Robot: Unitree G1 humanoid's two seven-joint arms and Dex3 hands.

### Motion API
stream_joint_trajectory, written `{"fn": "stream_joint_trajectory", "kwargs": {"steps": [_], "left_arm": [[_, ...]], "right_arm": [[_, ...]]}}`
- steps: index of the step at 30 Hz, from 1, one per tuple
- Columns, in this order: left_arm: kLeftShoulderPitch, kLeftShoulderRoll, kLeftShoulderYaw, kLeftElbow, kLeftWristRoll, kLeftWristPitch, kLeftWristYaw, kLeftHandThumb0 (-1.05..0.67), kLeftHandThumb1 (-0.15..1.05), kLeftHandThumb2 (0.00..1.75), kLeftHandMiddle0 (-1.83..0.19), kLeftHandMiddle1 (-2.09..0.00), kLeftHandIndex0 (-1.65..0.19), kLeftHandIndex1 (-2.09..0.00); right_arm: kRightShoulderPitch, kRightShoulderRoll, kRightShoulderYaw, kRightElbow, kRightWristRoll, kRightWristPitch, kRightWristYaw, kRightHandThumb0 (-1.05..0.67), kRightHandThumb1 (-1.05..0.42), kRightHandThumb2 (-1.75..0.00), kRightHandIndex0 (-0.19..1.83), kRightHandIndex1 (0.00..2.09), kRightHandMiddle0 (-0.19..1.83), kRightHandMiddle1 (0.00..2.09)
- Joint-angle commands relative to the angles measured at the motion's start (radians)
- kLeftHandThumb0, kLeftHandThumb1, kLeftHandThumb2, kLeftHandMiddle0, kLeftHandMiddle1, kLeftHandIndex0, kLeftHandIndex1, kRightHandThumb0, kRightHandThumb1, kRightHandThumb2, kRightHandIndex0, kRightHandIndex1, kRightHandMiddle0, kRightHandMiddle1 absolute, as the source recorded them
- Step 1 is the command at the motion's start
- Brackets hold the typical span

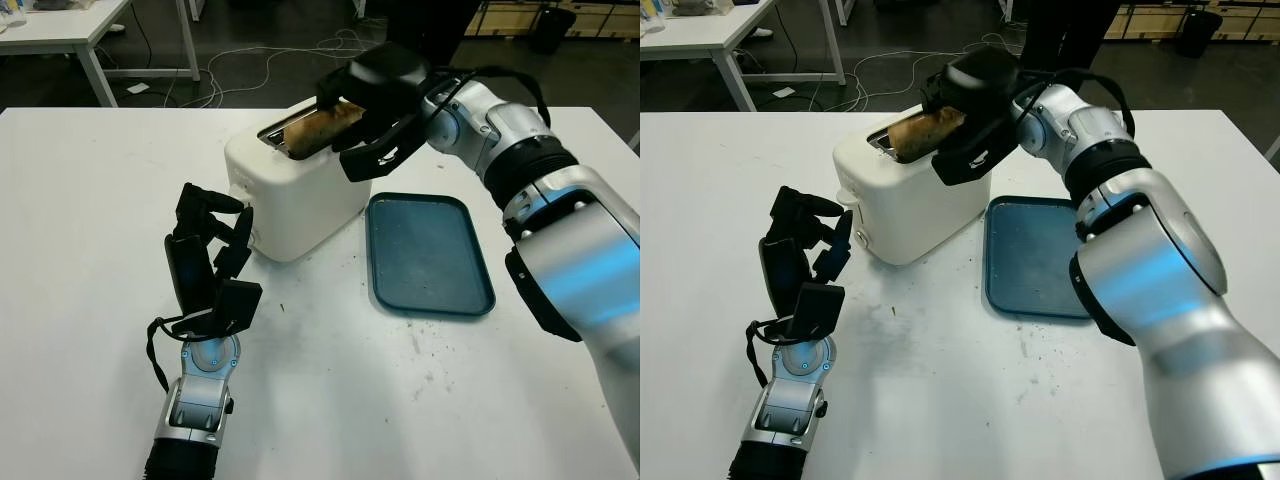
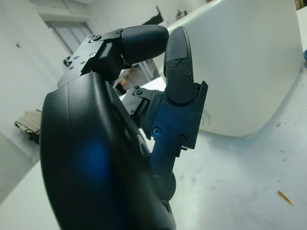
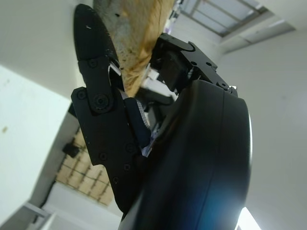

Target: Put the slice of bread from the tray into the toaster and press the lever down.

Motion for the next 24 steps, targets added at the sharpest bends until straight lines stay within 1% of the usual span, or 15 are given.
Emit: {"fn": "stream_joint_trajectory", "kwargs": {"steps": [1,6,13,15,18,19,21,23,24], "left_arm": [[0.011,-0.021,-0.006,0.0,0.004,0.003,0.002,-0.42,0.92,0.37,-0.78,-1.75,-0.4,-1.74],[0.01,-0.021,-0.006,0.004,0.006,-0.001,0.004,-0.41,0.92,0.38,-0.77,-1.75,-0.39,-1.74],[0.01,-0.021,-0.005,0.006,0.003,-0.001,0.003,-0.41,0.92,0.38,-0.78,-1.75,-0.4,-1.75],[0.01,-0.022,-0.005,0.005,0.004,0.001,0.004,-0.41,0.92,0.38,-0.79,-1.75,-0.4,-1.75],[0.01,-0.021,-0.006,0.007,0.005,-0.004,0.005,-0.41,0.92,0.38,-0.79,-1.75,-0.4,-1.75],[0.01,-0.019,-0.006,0.008,0.008,-0.006,0.007,-0.41,0.92,0.38,-0.79,-1.75,-0.4,-1.74],[0.011,-0.018,-0.006,0.009,0.007,-0.007,0.006,-0.4,0.92,0.38,-0.79,-1.75,-0.4,-1.74],[0.013,-0.018,-0.004,0.004,0.004,-0.005,0.004,-0.39,0.92,0.38,-0.78,-1.75,-0.39,-1.73],[0.013,-0.016,-0.002,0.002,0.007,-0.003,0.005,-0.39,0.92,0.38,-0.77,-1.75,-0.39,-1.73]], "right_arm": [[-0.024,-0.009,0.012,-0.009,-0.014,0.011,-0.017,-0.85,-0.91,-0.02,0.0,0.42,0.39,0.01],[-0.025,-0.009,0.031,-0.01,-0.025,0.012,-0.036,-0.83,-0.91,0.0,0.0,0.35,0.38,0.0],[-0.027,-0.018,0.062,-0.014,-0.057,0.015,-0.102,-0.83,-0.88,0.0,0.0,0.34,0.37,0.0],[-0.028,-0.026,0.055,-0.019,-0.052,0.015,-0.124,-0.83,-0.89,-0.01,0.0,0.24,0.3,0.0],[-0.022,-0.042,0.027,-0.03,-0.028,0.016,-0.173,-0.82,-0.91,-0.01,0.0,0.16,0.22,0.0],[-0.014,-0.048,-0.001,-0.037,-0.002,0.006,-0.192,-0.8,-0.91,-0.01,0.0,0.16,0.21,0.0],[0.017,-0.062,-0.065,-0.057,0.053,-0.03,-0.259,-0.73,-0.92,-0.01,0.0,0.24,0.22,0.02],[0.091,-0.066,-0.169,-0.086,0.15,-0.111,-0.382,-0.6,-0.92,-0.06,0.03,0.65,0.39,0.1],[0.137,-0.06,-0.234,-0.101,0.22,-0.165,-0.413,-0.54,-0.91,-0.04,0.13,0.79,0.51,0.15]]}}
